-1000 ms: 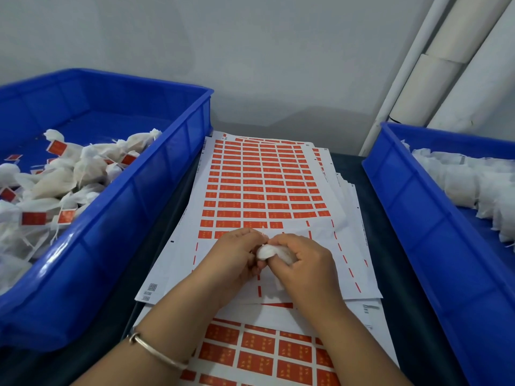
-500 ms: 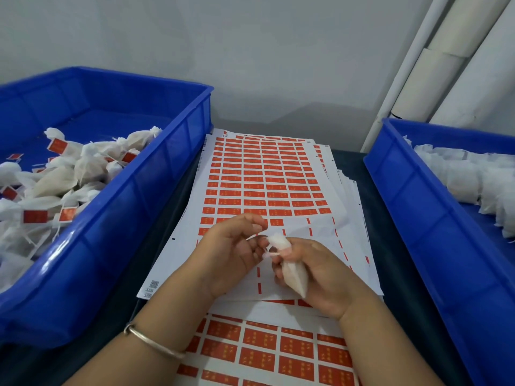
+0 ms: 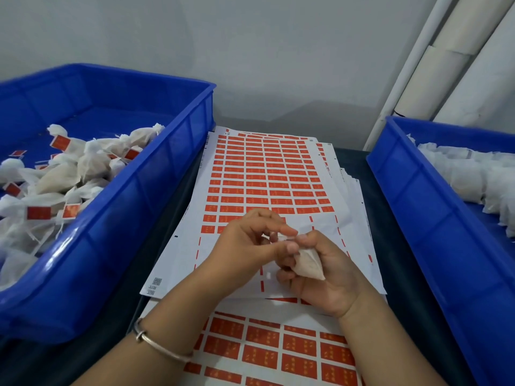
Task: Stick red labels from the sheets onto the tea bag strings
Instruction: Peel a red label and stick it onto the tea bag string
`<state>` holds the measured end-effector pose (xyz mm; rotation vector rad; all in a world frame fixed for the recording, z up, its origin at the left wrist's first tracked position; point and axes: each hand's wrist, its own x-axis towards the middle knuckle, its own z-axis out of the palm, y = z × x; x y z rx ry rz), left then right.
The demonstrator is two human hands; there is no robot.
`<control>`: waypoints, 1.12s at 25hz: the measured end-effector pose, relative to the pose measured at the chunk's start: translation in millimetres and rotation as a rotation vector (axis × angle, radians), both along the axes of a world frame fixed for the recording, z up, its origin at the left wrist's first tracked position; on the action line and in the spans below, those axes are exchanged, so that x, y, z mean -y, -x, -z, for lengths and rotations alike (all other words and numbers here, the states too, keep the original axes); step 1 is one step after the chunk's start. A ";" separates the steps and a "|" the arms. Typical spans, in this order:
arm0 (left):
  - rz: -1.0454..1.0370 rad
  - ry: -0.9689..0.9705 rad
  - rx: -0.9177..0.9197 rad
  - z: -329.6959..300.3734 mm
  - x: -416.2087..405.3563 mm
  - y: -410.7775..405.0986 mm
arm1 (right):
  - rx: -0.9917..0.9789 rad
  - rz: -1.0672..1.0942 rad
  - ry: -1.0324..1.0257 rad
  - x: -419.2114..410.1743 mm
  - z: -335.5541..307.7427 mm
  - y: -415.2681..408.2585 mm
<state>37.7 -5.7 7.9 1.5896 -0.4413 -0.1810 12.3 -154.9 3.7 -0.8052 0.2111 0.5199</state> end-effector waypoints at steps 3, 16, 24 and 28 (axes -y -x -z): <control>-0.100 -0.054 0.013 -0.8 2.1 -2.0 | 0.006 0.003 0.016 -0.3 -1.0 0.7; -0.687 -0.253 0.169 -5.0 -13.1 -18.4 | 0.236 -0.208 0.394 2.5 -8.5 5.9; -0.355 -0.233 0.213 -5.9 -1.9 -4.8 | 0.396 -0.212 0.284 -1.9 -6.2 7.2; -0.383 -0.208 0.134 -20.0 -10.6 -10.3 | 0.405 -0.070 0.472 -8.9 -15.0 4.8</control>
